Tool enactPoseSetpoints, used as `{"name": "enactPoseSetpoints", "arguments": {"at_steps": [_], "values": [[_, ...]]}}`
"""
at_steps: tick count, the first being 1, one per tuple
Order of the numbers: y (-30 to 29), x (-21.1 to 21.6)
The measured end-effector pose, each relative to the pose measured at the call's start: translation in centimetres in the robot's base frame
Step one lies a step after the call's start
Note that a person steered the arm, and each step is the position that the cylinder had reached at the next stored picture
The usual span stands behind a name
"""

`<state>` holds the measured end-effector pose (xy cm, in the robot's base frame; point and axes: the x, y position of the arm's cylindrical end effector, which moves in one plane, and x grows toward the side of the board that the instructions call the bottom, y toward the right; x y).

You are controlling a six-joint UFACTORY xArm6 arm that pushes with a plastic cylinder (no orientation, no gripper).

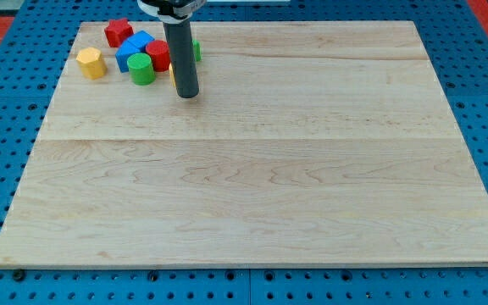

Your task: Move the yellow heart to the bottom right of the green star

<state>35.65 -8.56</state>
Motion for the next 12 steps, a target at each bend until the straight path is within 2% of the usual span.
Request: {"name": "enactPoseSetpoints", "arguments": {"at_steps": [3, 5, 6, 7, 8, 9, 10, 12], "values": [[0.7, 0.1], [0.7, 2.3], [0.7, 4.2], [0.4, 8.6], [-1.7, 8.4], [-1.2, 4.8], [-1.7, 3.5], [-2.8, 3.2]]}}
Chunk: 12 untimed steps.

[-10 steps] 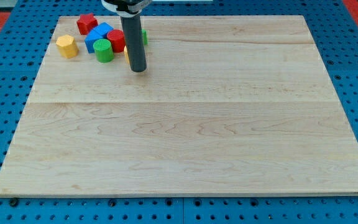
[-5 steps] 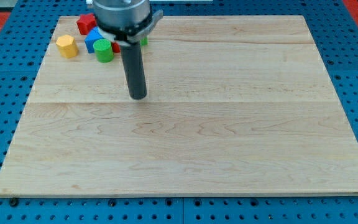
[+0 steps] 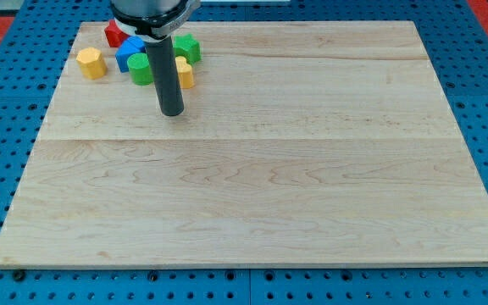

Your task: Move the yellow heart to the bottom right of the green star

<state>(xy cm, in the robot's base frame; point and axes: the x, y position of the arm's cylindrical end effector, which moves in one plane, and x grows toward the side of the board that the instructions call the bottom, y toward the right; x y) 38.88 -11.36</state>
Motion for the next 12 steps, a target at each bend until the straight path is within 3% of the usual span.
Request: {"name": "enactPoseSetpoints", "arguments": {"at_steps": [2, 3, 4, 5, 6, 7, 8, 9, 12], "values": [[-3.7, -3.8], [-2.7, -8.0], [3.7, -10.3], [8.9, -6.4], [7.3, -1.6], [7.0, -5.3], [0.9, -3.6], [6.7, -0.9], [7.6, -0.8]]}}
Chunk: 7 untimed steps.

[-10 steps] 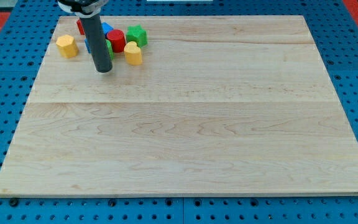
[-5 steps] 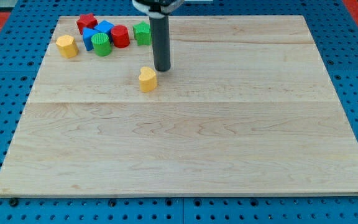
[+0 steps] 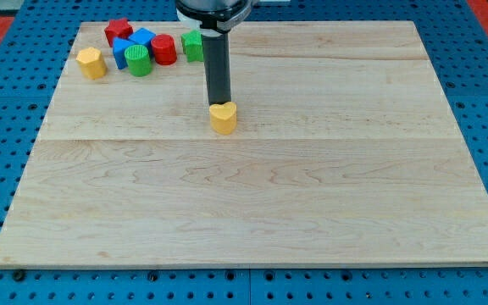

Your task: Move the yellow heart to the bottom right of the green star

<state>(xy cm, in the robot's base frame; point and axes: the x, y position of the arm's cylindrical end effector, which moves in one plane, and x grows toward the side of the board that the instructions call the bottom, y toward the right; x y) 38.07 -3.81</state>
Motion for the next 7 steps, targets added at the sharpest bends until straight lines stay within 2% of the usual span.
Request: {"name": "enactPoseSetpoints", "arguments": {"at_steps": [3, 4, 6, 7], "values": [[-0.7, 0.3], [-3.0, 0.3], [-24.1, -0.7], [-26.6, -2.0]]}}
